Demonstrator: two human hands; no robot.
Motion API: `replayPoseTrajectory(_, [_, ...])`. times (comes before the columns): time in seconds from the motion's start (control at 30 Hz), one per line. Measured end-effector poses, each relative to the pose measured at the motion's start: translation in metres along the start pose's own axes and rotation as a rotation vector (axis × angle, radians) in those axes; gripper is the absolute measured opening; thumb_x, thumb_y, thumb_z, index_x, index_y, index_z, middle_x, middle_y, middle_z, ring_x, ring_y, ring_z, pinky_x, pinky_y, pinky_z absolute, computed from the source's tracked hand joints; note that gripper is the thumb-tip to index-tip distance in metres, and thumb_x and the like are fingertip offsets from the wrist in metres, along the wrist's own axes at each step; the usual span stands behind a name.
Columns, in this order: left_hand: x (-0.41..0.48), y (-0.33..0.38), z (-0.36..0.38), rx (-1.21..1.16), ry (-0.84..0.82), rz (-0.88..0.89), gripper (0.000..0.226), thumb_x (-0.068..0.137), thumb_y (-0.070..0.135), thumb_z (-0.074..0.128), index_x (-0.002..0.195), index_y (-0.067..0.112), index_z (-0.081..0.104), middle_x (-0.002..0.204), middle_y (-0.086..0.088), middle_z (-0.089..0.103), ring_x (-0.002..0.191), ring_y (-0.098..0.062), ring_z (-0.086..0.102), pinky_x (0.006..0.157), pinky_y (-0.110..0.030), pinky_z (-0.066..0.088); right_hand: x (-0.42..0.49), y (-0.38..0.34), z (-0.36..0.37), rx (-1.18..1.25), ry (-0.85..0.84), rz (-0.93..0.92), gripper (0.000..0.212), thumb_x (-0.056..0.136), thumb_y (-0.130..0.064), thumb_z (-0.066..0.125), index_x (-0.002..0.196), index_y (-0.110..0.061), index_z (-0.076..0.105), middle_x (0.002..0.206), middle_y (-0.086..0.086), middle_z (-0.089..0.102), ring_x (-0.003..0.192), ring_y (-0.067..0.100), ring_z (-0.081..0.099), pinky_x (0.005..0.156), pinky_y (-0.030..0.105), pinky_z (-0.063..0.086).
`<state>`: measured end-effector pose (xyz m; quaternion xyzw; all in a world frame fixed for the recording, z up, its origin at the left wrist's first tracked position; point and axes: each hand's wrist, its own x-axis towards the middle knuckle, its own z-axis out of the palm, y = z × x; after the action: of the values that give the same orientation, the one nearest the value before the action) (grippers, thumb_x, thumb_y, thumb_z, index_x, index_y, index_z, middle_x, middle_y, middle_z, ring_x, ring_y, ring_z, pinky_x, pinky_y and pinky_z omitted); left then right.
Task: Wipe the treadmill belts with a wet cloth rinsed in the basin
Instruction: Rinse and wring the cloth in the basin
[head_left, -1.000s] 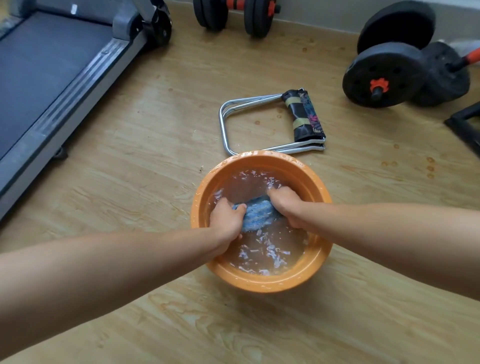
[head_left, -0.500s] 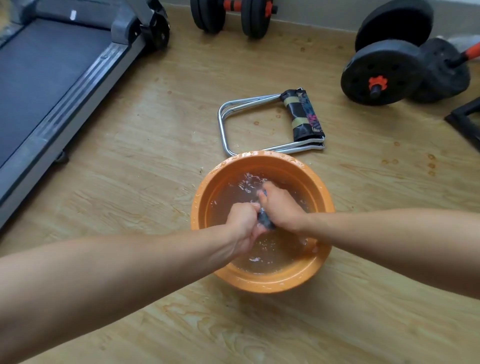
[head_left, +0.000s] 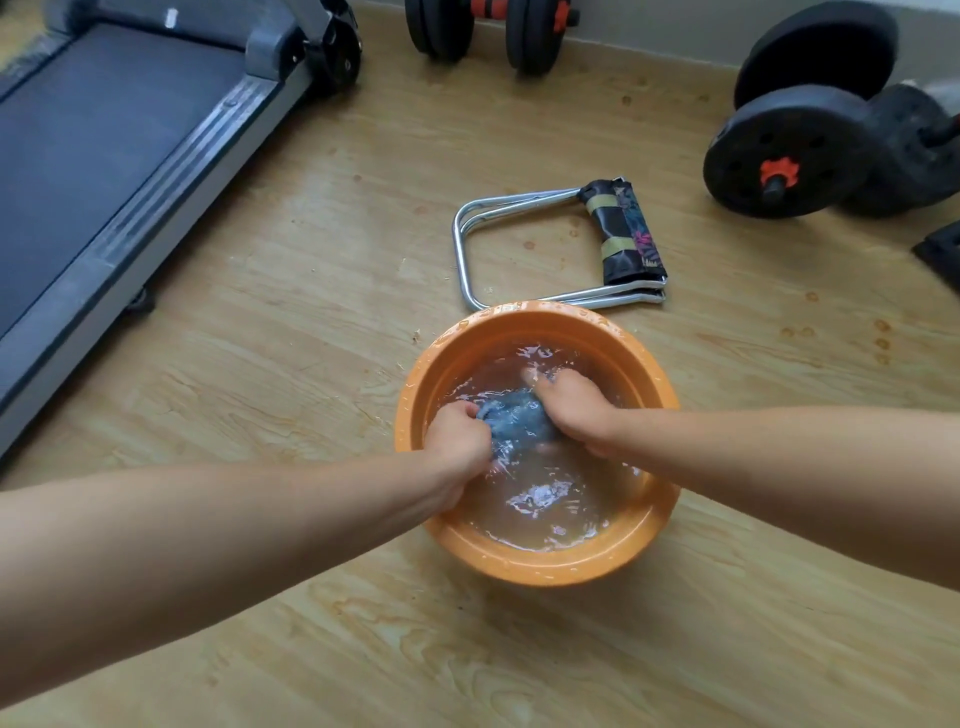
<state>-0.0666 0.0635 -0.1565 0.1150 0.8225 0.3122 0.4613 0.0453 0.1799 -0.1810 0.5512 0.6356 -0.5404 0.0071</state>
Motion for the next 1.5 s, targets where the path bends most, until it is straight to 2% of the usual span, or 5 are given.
replayPoseTrajectory(0.2, [-0.002, 0.011, 0.008, -0.08, -0.159, 0.019, 0.019, 0.1, 0.002, 0.062, 0.091, 0.01, 0.076, 0.084, -0.01, 0.075, 0.067, -0.019, 0.075, 0.068, -0.035, 0.067, -0.043, 0.014, 0.025, -0.172, 0.0, -0.208, 0.027, 0.106, -0.048, 0.045, 0.09, -0.025, 0.045, 0.119, 0.008, 0.043, 0.102, 0.03, 0.054, 0.097, 0.04, 0.042])
replayPoseTrajectory(0.5, [-0.021, 0.006, 0.016, -0.41, -0.325, -0.149, 0.025, 0.099, -0.016, 0.056, 0.119, -0.006, 0.069, 0.107, -0.023, 0.077, 0.091, -0.032, 0.08, 0.071, -0.033, 0.066, -0.015, 0.007, 0.018, -0.188, 0.001, -0.141, 0.031, 0.11, -0.034, 0.043, 0.113, -0.011, 0.064, 0.113, 0.015, 0.069, 0.108, 0.035, 0.064, 0.082, 0.037, 0.046])
replayPoseTrajectory(0.87, [-0.024, -0.005, -0.021, -0.195, -0.194, 0.019, 0.022, 0.099, -0.01, 0.054, 0.104, 0.001, 0.072, 0.105, -0.023, 0.077, 0.089, -0.034, 0.08, 0.076, -0.042, 0.067, 0.01, 0.001, -0.01, -0.545, -0.07, -0.076, 0.039, 0.104, -0.023, 0.051, 0.071, -0.003, 0.058, 0.079, 0.014, 0.061, 0.081, 0.031, 0.062, 0.056, 0.034, 0.04])
replayPoseTrajectory(1.07, [-0.008, 0.001, -0.002, -0.099, -0.012, 0.009, 0.026, 0.1, -0.005, 0.047, 0.115, 0.013, 0.058, 0.109, -0.011, 0.064, 0.09, -0.035, 0.075, 0.069, -0.046, 0.067, 0.002, -0.004, -0.011, -0.258, 0.003, -0.121, 0.051, 0.111, -0.034, 0.036, 0.078, -0.006, 0.062, 0.079, 0.009, 0.065, 0.085, 0.031, 0.063, 0.078, 0.037, 0.045])
replayPoseTrajectory(1.5, [-0.016, 0.006, 0.012, -0.225, -0.333, -0.095, 0.024, 0.101, -0.011, 0.056, 0.118, -0.001, 0.07, 0.102, -0.022, 0.079, 0.088, -0.031, 0.08, 0.082, -0.04, 0.067, -0.011, -0.004, 0.012, -0.303, -0.048, -0.202, 0.036, 0.108, -0.031, 0.044, 0.076, -0.017, 0.054, 0.083, 0.007, 0.065, 0.085, 0.029, 0.062, 0.074, 0.038, 0.045])
